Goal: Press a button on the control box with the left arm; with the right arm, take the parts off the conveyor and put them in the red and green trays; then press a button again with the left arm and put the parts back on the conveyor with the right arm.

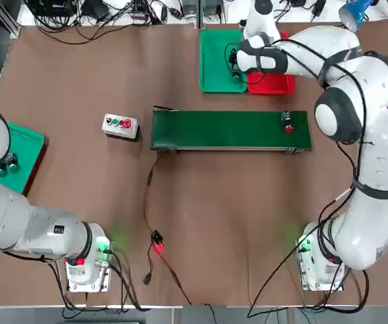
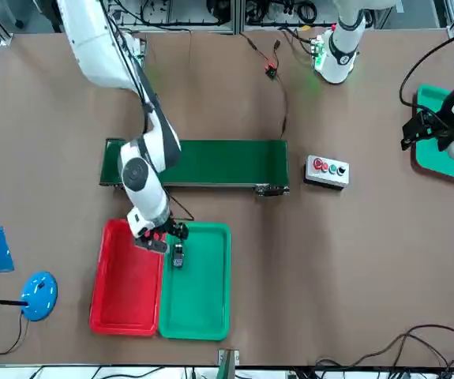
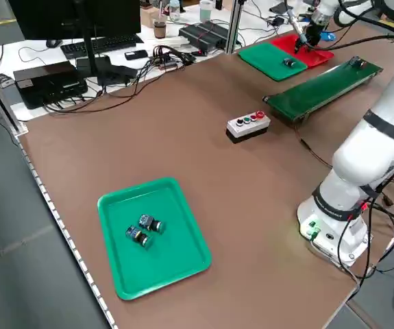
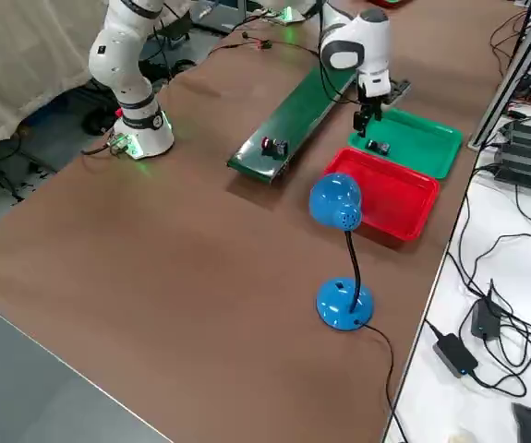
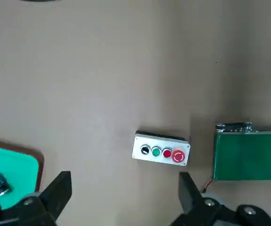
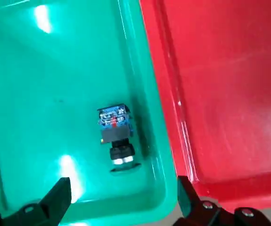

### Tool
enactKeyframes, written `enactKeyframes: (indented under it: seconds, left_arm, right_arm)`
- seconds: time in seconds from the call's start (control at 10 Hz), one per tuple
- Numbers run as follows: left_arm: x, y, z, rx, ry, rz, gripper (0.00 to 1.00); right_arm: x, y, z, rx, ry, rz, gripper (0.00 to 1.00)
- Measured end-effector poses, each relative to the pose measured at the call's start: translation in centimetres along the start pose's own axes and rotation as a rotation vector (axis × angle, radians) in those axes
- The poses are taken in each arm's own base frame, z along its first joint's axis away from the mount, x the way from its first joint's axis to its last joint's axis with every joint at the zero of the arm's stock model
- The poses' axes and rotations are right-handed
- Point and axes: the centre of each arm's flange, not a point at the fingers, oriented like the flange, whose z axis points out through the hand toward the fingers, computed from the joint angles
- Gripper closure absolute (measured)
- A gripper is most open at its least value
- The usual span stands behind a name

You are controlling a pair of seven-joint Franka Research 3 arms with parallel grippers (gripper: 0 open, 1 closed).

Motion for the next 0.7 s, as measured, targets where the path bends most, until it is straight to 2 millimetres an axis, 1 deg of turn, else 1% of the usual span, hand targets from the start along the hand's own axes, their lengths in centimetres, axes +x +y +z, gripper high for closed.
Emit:
enactKeyframes:
  seconds: [0.2,0.5,0.7]
  left_arm:
    - [0.0,0.0,0.0,0.0,0.0,0.0,0.0]
    - [0.0,-0.1,0.0,0.0,0.0,-0.002,0.0]
    - [0.0,-0.2,0.0,0.0,0.0,-0.004,0.0]
  right_arm:
    - [0.7,-0.3,0.7,0.018,0.034,0.001,0.01]
    - [0.7,-0.5,2.9,-0.013,0.065,-0.056,0.01]
    - [1.0,-0.9,3.8,-0.017,0.076,-0.072,0.01]
